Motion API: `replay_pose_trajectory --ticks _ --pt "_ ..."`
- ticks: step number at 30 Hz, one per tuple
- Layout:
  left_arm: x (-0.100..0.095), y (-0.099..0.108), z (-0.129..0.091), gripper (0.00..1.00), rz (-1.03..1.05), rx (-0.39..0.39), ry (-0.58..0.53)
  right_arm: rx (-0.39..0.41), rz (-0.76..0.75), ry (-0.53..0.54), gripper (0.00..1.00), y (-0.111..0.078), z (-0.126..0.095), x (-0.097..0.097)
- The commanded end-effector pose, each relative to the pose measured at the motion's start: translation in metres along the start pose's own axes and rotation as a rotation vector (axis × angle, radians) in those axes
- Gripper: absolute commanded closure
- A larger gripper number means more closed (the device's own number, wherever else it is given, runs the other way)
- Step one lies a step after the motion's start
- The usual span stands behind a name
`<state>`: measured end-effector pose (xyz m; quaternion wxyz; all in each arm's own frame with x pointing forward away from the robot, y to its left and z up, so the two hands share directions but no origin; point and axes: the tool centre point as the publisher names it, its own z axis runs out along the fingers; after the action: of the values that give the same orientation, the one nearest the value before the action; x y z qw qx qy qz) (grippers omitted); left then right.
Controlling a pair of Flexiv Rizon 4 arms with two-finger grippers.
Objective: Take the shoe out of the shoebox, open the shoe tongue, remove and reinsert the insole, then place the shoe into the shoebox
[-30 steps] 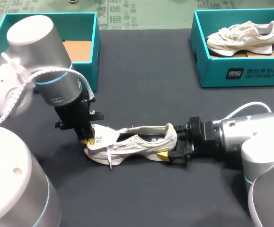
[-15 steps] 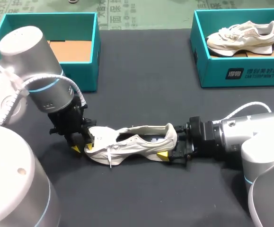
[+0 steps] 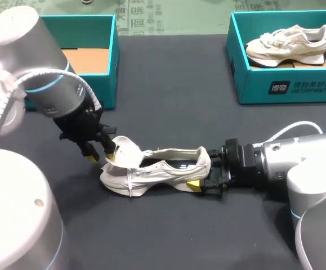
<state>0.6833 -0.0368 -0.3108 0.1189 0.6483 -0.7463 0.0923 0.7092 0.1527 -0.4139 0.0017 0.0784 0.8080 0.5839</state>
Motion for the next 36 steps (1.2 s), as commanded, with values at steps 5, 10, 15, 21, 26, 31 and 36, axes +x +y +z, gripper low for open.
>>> replay_pose_trajectory --ticks 5,10,15,21,26,31,36 --pt "0.031 0.001 -0.043 0.56 0.123 0.024 0.0 0.004 0.001 -0.001 1.0 -0.001 0.004 0.0" --pt "0.052 -0.007 -0.063 0.54 0.237 0.017 0.017 0.004 0.001 -0.001 1.0 -0.001 0.004 0.0" --pt "0.07 -0.017 -0.075 0.56 0.347 0.011 0.022 0.004 0.001 -0.001 1.0 -0.001 0.004 0.0" --pt "0.091 -0.026 -0.082 0.64 0.54 -0.055 0.026 0.004 0.001 -0.001 1.0 -0.001 0.004 0.0" --pt "0.106 -0.03 -0.084 0.8 0.659 -0.084 0.023 0.004 0.001 -0.001 1.0 -0.001 0.004 0.0" --pt "0.121 -0.033 -0.084 1.0 0.779 -0.117 0.037 0.004 0.001 -0.001 1.0 -0.001 0.004 0.0" --pt "0.132 -0.031 -0.085 1.0 0.969 -0.18 0.027 0.004 0.001 -0.001 1.0 -0.001 0.004 0.0"
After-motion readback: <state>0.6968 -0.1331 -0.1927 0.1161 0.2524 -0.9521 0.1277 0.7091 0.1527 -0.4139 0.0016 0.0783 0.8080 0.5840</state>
